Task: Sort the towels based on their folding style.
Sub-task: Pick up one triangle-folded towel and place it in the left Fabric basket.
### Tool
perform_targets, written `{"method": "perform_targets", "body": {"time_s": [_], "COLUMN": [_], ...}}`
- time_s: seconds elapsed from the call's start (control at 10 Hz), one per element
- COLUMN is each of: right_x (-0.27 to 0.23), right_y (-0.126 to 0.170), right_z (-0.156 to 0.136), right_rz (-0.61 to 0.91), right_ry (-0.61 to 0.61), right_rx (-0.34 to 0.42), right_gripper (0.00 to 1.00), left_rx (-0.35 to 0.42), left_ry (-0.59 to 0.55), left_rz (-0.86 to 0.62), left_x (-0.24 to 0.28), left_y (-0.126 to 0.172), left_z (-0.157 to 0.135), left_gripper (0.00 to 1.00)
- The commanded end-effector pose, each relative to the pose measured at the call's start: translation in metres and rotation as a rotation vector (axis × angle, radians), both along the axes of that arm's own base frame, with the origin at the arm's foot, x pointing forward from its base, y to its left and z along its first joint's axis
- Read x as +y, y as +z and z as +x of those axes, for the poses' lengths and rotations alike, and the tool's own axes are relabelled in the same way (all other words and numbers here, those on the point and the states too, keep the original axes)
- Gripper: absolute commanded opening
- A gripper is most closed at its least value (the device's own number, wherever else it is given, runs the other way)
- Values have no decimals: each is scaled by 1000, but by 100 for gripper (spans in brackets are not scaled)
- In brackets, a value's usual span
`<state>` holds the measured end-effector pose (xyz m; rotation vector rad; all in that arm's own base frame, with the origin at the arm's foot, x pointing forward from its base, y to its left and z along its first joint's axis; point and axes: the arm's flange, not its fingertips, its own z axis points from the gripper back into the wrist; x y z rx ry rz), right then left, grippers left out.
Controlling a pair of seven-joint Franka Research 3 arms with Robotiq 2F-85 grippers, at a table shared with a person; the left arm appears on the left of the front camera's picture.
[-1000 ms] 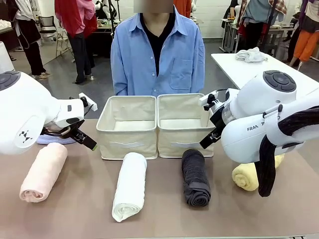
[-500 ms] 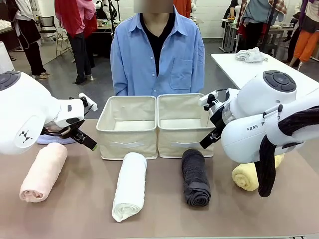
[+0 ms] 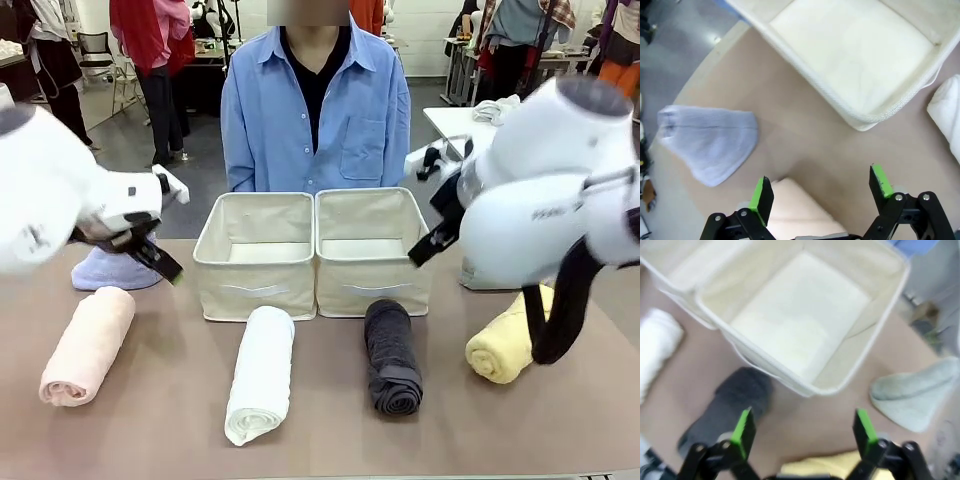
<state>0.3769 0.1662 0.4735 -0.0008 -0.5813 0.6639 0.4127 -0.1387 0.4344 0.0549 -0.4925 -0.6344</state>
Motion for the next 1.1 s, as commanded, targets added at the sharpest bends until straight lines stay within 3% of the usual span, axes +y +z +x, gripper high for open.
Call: {"method": "perform_targets", "body": {"time_s": [0.0, 0.2, 0.4, 0.6, 0.7, 1.0], "right_x": [5, 6, 10, 8, 9, 9], "right_y": [59, 100, 131, 131, 135, 135], "right_z": [-7, -14, -28, -38, -31, -31], "right_rz": [-61, -95, -132, -145, -106, -106], "right_ry": [-45, -39, -55, -61, -19, -19], "right_rx": [23, 76, 67, 34, 71, 71], "right_gripper": [100, 100, 100, 100, 100, 100], "left_rx": [-20, -42, -107, -166, -112, -112], "left_ry": [10, -6, 13, 6, -21, -21], "left_rz": [86, 139, 185, 197, 164, 164], "left_x": [-5, -7, -12, -16, -12, -12], "left_y": [74, 129, 168, 174, 180, 180], "left_z": [-5, -20, -37, -61, -42, -42], "left_gripper": [100, 100, 100, 100, 100, 100]}}
